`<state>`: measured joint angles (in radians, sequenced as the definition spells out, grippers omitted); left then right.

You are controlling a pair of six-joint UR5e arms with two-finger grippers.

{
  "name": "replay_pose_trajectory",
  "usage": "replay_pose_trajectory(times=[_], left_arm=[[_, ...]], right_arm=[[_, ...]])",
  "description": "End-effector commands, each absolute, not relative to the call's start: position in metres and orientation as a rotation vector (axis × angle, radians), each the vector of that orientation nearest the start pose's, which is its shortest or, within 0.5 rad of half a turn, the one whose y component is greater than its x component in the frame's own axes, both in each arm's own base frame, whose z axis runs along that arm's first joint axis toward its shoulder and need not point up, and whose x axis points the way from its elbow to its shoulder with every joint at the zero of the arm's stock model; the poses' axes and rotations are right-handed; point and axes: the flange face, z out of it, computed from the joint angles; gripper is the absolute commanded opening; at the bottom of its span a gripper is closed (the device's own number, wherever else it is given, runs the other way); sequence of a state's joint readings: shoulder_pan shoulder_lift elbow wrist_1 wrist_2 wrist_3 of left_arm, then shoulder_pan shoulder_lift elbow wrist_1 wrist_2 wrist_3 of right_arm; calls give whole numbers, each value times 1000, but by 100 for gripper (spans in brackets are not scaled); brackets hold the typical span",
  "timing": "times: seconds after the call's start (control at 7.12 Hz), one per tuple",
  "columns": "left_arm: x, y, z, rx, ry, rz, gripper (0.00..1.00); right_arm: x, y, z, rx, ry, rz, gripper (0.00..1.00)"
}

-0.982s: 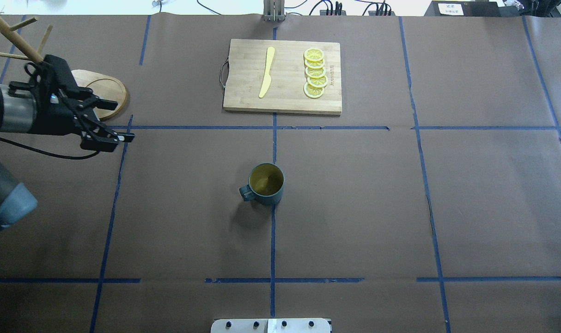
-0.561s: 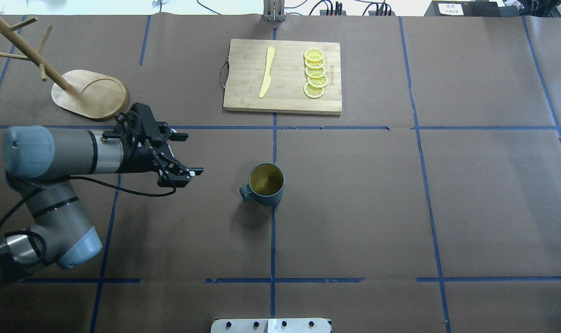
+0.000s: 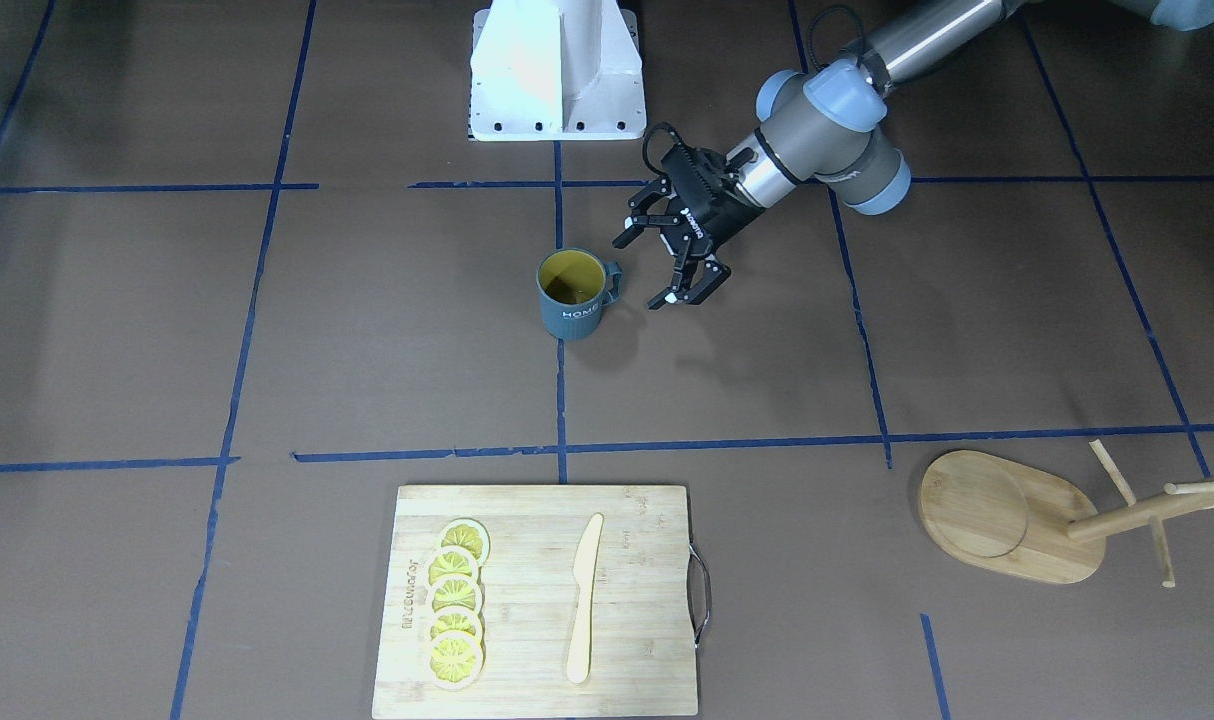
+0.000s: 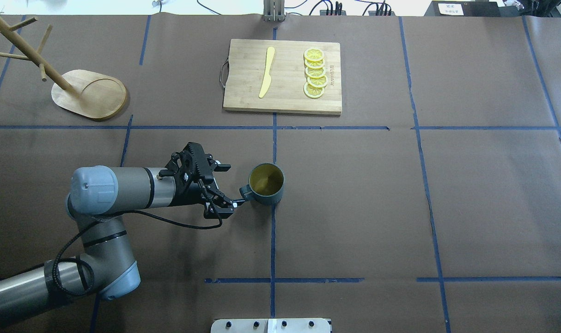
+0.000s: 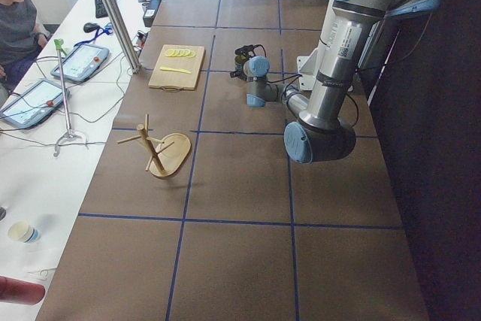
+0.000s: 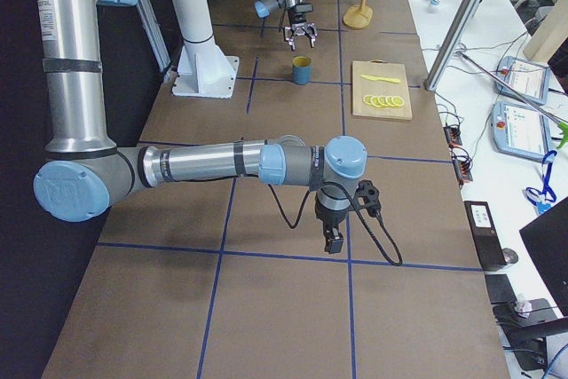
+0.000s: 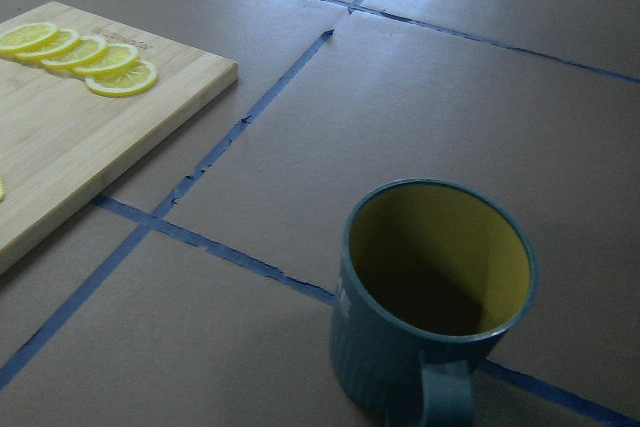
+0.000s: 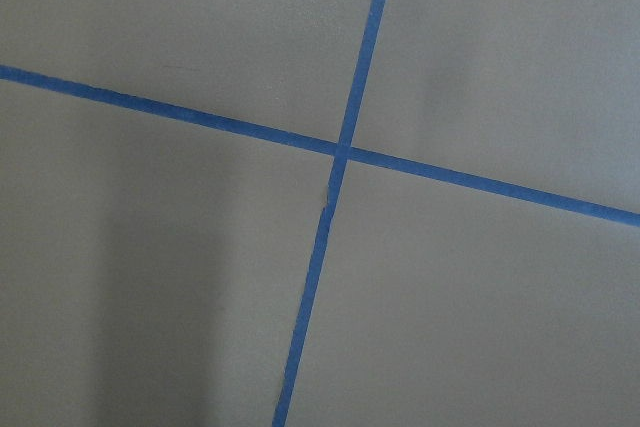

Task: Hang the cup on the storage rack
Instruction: 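Lower the left gripper onto the mug's rim and grasp it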

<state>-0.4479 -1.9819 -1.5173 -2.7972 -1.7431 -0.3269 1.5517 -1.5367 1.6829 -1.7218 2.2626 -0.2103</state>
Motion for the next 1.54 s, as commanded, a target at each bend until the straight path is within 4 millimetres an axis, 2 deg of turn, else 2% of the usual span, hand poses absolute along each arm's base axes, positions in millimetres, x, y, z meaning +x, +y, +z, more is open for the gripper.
replay_pose_trajectory(times=[0.0,0.14,0.28,0.56,0.7,0.98,1.12,1.26,1.4], left_arm=[[539,-378,325,1125,1174,748,100],[546,-372,318,1126,1188,756,100],[556,-366,313,1121,1200,764,93],[560,-363,315,1112,1199,770,78],[561,-364,319,1106,1194,772,66],[561,-367,312,1110,1200,723,22],[561,-369,310,1095,1206,654,8],[559,-370,308,1091,1218,639,2],[550,-376,303,1104,1234,581,0]], right_arm=[[60,-505,605,66,-690,-221,100],[60,-504,606,65,-690,-219,100],[60,-504,608,61,-691,-217,100],[60,-505,605,64,-690,-217,100],[60,-505,605,65,-692,-217,100],[60,-504,607,61,-691,-216,100],[60,-505,606,62,-690,-218,100],[60,-505,607,62,-691,-218,100],[60,-504,607,62,-692,-216,100]])
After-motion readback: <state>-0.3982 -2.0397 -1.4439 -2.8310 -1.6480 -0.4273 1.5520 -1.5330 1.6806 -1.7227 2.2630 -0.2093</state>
